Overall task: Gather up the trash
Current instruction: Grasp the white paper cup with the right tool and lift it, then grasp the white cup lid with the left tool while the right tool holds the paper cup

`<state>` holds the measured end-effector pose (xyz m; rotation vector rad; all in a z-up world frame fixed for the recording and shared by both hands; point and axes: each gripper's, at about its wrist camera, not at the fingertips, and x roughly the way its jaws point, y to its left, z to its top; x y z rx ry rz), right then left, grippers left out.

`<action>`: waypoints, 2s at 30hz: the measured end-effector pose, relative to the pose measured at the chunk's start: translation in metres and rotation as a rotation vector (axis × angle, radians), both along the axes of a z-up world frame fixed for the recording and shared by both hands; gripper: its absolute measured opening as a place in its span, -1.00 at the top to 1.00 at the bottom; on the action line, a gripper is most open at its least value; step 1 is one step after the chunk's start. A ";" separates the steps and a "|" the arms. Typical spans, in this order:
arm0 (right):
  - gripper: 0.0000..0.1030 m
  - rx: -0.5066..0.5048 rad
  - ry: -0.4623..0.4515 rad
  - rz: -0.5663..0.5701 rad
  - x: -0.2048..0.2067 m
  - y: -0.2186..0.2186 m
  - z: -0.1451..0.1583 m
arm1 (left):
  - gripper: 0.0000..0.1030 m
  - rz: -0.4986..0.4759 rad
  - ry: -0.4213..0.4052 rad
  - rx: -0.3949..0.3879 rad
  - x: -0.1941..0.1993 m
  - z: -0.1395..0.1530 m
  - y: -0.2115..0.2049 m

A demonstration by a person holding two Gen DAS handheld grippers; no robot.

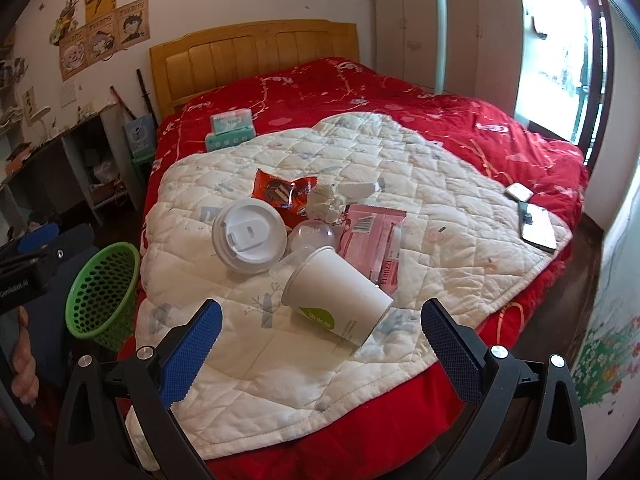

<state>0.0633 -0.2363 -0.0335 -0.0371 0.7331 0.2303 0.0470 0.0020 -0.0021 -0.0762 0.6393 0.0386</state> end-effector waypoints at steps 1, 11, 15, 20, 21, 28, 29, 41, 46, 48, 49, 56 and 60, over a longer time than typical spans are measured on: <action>-0.87 0.000 0.011 0.014 0.004 -0.001 -0.003 | -0.90 0.001 0.004 -0.003 0.002 -0.001 0.001; -0.87 -0.027 0.084 0.161 0.035 -0.005 -0.025 | -0.90 -0.008 0.034 -0.018 0.022 -0.009 0.005; -0.87 -0.083 0.108 0.220 0.050 -0.003 -0.039 | -0.90 -0.016 0.047 -0.038 0.030 -0.013 0.005; -0.87 -0.124 0.132 0.288 0.068 -0.001 -0.050 | -0.88 -0.031 0.064 -0.043 0.041 -0.020 0.002; -0.87 -0.130 0.137 0.298 0.071 -0.001 -0.052 | -0.88 -0.034 0.070 -0.044 0.044 -0.021 0.001; -0.86 -0.215 0.167 0.419 0.089 0.011 -0.067 | -0.87 -0.040 0.088 -0.043 0.054 -0.026 -0.003; -0.85 -0.246 0.166 0.433 0.091 0.013 -0.070 | -0.87 -0.041 0.091 -0.041 0.054 -0.027 -0.003; -0.32 -0.425 0.226 0.563 0.102 0.029 -0.085 | -0.86 -0.076 0.118 -0.042 0.067 -0.037 -0.010; -0.31 -0.489 0.252 0.607 0.099 0.030 -0.072 | -0.85 -0.081 0.120 -0.058 0.068 -0.042 -0.007; -0.31 -0.515 0.272 0.624 0.096 0.028 -0.065 | -0.85 -0.081 0.123 -0.063 0.068 -0.043 -0.005; -0.31 -0.526 0.284 0.632 0.095 0.027 -0.063 | -0.84 -0.081 0.124 -0.068 0.068 -0.044 -0.004; -0.31 -0.729 0.307 0.691 0.080 0.028 -0.057 | -0.82 -0.095 0.122 -0.084 0.067 -0.046 -0.005; -0.31 -0.753 0.277 0.712 0.077 0.035 -0.045 | -0.82 -0.097 0.118 -0.100 0.065 -0.046 -0.003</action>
